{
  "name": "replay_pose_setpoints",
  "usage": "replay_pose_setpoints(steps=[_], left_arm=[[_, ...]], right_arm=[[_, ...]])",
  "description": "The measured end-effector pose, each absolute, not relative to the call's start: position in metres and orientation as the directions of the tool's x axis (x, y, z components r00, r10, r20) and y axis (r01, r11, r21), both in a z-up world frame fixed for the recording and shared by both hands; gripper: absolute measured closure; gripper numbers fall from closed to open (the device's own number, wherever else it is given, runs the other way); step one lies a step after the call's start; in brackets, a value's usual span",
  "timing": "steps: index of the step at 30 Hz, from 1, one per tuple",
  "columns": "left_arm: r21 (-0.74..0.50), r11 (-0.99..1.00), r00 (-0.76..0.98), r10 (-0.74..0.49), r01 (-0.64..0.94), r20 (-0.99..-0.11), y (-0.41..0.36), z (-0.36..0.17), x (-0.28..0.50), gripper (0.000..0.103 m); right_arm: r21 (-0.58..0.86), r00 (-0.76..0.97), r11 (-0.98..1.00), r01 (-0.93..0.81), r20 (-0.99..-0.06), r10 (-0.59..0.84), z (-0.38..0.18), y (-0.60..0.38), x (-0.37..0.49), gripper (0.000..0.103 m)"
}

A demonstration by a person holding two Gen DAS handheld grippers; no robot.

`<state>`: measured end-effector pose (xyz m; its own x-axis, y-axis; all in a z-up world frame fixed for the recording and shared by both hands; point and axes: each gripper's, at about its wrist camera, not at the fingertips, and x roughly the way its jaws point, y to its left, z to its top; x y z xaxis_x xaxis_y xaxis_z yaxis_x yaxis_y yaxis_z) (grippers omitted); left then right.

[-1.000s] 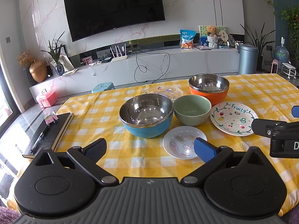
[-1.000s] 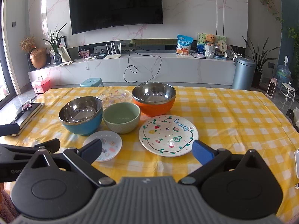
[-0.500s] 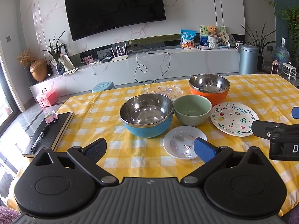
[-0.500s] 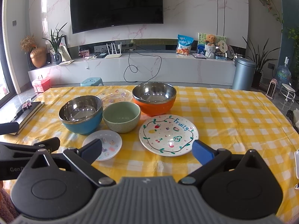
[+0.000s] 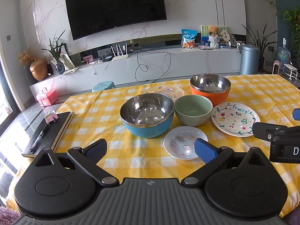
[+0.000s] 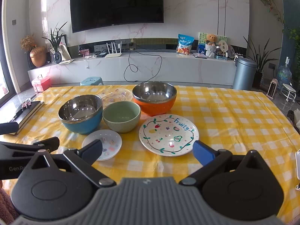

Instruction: Organize plates and bowls

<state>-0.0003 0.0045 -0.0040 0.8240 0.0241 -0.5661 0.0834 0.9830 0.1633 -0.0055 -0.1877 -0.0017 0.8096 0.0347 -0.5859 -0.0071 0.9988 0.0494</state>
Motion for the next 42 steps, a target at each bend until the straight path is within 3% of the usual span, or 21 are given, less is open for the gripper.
replay_pose_setpoints(steps=[15, 19, 22, 28, 34, 40, 42], left_arm=[[0.15, 0.985, 0.819, 0.02, 0.081, -0.574, 0.005, -0.006, -0.001, 0.0], [0.079, 0.993, 0.798, -0.024, 0.089, -0.602, 0.01, -0.009, 0.002, 0.0], [0.027, 0.995, 0.792, -0.059, 0.095, -0.608, 0.011, -0.009, 0.002, 0.0], [0.069, 0.992, 0.796, -0.045, 0.109, -0.604, -0.006, -0.008, 0.005, 0.001], [0.012, 0.99, 0.772, -0.102, 0.141, -0.627, -0.022, -0.008, 0.019, 0.02], [-0.008, 0.986, 0.764, -0.134, 0.166, -0.632, -0.044, -0.018, 0.041, 0.041], [-0.019, 0.984, 0.753, -0.148, 0.177, -0.642, -0.051, -0.024, 0.05, 0.048]], right_arm=[[0.05, 0.815, 0.999, -0.005, -0.579, 0.033, -0.001, -0.189, -0.006, 0.003], [0.088, 0.844, 0.996, -0.021, -0.532, 0.065, -0.005, -0.196, -0.011, 0.003], [0.089, 0.833, 0.996, -0.025, -0.548, 0.07, -0.007, -0.198, -0.008, 0.003], [0.065, 0.824, 0.998, -0.006, -0.566, 0.042, -0.014, -0.206, -0.001, 0.003], [0.026, 0.816, 1.0, 0.014, -0.578, 0.004, -0.023, -0.22, 0.012, 0.015], [0.039, 0.802, 0.998, 0.039, -0.598, -0.008, -0.033, -0.237, 0.03, 0.02], [0.045, 0.796, 0.998, 0.04, -0.606, -0.004, -0.037, -0.241, 0.036, 0.03]])
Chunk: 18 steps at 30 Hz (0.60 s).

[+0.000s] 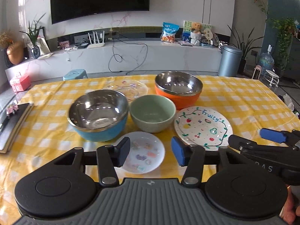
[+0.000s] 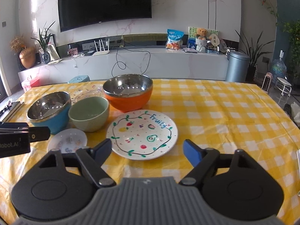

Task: Organize plates and bowls
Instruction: 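Close the left tool on the white Fruity plate rim while the right tool grips it too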

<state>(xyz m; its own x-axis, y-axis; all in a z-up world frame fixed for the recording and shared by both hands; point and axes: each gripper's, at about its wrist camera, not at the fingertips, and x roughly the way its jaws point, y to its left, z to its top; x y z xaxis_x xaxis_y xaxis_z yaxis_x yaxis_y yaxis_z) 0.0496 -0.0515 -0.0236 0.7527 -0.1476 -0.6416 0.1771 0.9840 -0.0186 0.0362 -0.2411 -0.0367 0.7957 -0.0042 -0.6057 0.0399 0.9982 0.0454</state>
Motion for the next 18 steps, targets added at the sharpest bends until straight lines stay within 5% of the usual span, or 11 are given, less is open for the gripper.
replay_pose_setpoints(steps=[7, 14, 18], left_arm=[[-0.103, 0.971, 0.711, -0.228, 0.215, -0.665, -0.067, -0.046, 0.078, 0.066], [-0.21, 0.948, 0.689, -0.318, 0.239, -0.651, -0.075, -0.066, 0.101, 0.07], [-0.236, 0.942, 0.678, -0.335, 0.237, -0.655, -0.08, -0.075, 0.113, 0.07]], right_arm=[[0.075, 0.769, 0.995, 0.063, -0.639, -0.001, -0.054, -0.254, 0.063, 0.05], [0.147, 0.742, 0.981, 0.128, -0.67, 0.004, -0.078, -0.275, 0.089, 0.072], [0.195, 0.741, 0.968, 0.161, -0.672, 0.012, -0.09, -0.284, 0.098, 0.073]])
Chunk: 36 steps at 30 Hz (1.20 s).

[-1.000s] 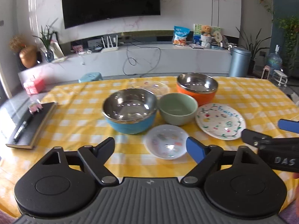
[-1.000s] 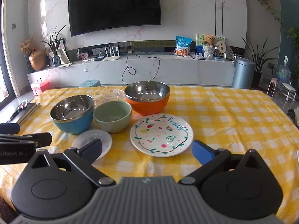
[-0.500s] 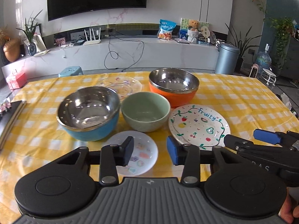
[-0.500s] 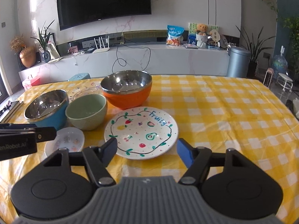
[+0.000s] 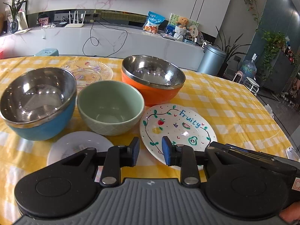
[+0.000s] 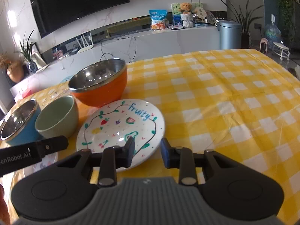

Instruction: Organize plates and bowls

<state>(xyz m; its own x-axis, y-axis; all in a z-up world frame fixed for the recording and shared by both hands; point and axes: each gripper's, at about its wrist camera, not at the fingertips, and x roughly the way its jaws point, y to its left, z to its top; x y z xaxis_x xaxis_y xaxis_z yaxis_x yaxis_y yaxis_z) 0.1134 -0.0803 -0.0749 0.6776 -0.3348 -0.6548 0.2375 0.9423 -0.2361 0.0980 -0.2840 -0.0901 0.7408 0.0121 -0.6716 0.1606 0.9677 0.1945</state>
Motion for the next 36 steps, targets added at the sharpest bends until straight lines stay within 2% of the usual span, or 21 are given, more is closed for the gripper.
replay_pose_setpoints(steps=[8, 11, 20, 22, 27, 36], left_arm=[[-0.27, 0.942, 0.67, -0.331, 0.197, -0.664, -0.079, -0.091, 0.132, 0.07], [-0.27, 0.943, 0.673, -0.327, 0.192, -0.663, -0.081, -0.095, 0.137, 0.07], [-0.251, 0.943, 0.669, -0.331, 0.218, -0.665, -0.088, -0.102, 0.145, 0.07], [-0.245, 0.942, 0.669, -0.334, 0.227, -0.664, -0.09, -0.102, 0.146, 0.077], [-0.234, 0.945, 0.676, -0.326, 0.227, -0.66, -0.093, -0.101, 0.143, 0.077], [-0.212, 0.947, 0.698, -0.321, 0.242, -0.64, -0.091, -0.085, 0.129, 0.078]], right_arm=[[0.281, 0.738, 0.938, 0.204, -0.673, 0.041, -0.105, -0.302, 0.118, 0.074], [0.311, 0.736, 0.924, 0.222, -0.675, 0.05, -0.11, -0.307, 0.123, 0.079], [0.321, 0.75, 0.92, 0.225, -0.66, 0.047, -0.114, -0.311, 0.128, 0.086], [0.328, 0.752, 0.918, 0.225, -0.657, 0.05, -0.114, -0.312, 0.128, 0.086], [0.337, 0.75, 0.911, 0.239, -0.66, 0.047, -0.114, -0.314, 0.127, 0.09], [0.376, 0.728, 0.89, 0.258, -0.682, 0.077, -0.105, -0.318, 0.118, 0.09]])
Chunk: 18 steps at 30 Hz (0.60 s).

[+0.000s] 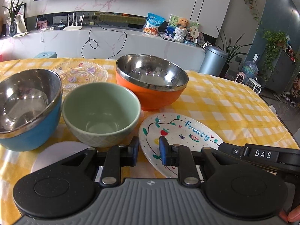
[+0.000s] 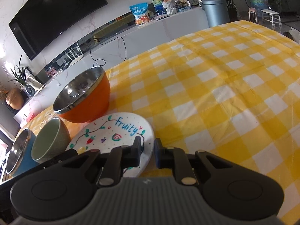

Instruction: Organize plates and bowls

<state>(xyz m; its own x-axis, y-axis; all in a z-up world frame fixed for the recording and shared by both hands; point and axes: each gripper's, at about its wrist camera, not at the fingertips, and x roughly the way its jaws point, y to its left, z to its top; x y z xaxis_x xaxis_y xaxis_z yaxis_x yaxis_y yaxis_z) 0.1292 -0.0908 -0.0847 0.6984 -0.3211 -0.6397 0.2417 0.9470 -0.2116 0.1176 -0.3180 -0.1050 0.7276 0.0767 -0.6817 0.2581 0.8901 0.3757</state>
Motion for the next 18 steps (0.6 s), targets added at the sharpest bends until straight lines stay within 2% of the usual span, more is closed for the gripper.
replay_pose_setpoints(steps=[18], left_arm=[[-0.163, 0.966, 0.749, -0.257, 0.199, -0.61, -0.063, -0.046, 0.06, 0.078]], right_arm=[[0.366, 0.744, 0.919, 0.149, -0.654, 0.14, -0.071, -0.282, 0.053, 0.09]])
